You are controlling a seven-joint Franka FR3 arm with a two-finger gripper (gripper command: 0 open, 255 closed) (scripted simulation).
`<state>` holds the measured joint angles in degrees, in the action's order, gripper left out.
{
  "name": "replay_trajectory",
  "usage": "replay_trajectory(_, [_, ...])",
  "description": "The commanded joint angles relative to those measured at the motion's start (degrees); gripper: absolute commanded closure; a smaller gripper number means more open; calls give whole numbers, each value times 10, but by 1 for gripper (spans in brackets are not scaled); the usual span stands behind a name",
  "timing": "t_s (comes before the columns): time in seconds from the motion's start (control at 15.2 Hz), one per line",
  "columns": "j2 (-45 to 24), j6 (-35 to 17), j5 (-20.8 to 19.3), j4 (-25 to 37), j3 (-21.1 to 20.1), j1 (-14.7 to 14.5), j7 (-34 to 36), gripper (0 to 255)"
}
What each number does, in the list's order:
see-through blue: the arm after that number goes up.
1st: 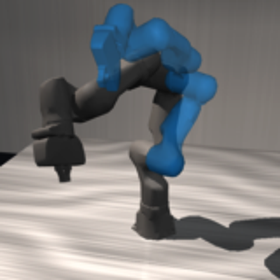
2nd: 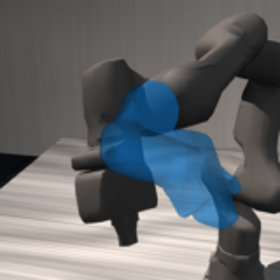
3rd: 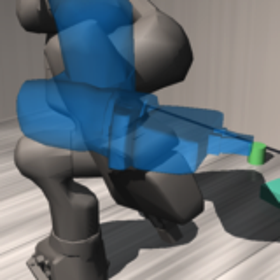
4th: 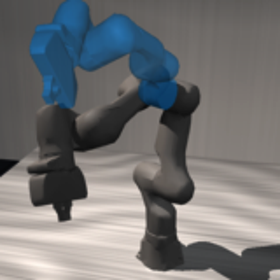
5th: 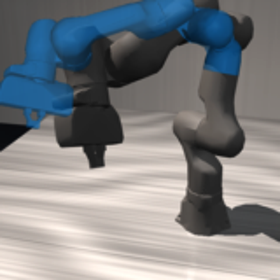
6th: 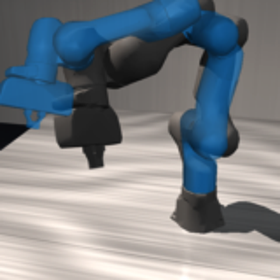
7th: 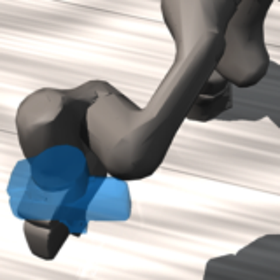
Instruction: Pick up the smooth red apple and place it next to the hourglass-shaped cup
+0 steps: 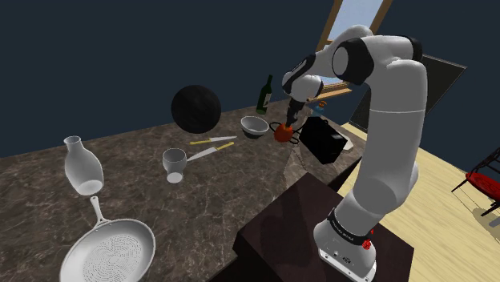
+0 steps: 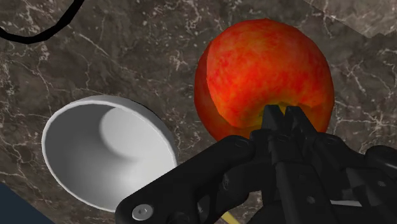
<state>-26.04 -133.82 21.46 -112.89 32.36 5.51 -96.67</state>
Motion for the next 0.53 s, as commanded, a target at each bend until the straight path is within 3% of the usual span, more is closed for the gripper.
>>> replay_trajectory(0.0, [11, 11, -9, 2, 5, -5, 6, 255])
replay_trajectory(0.46, [46, 50, -37, 12, 22, -17, 26, 255])
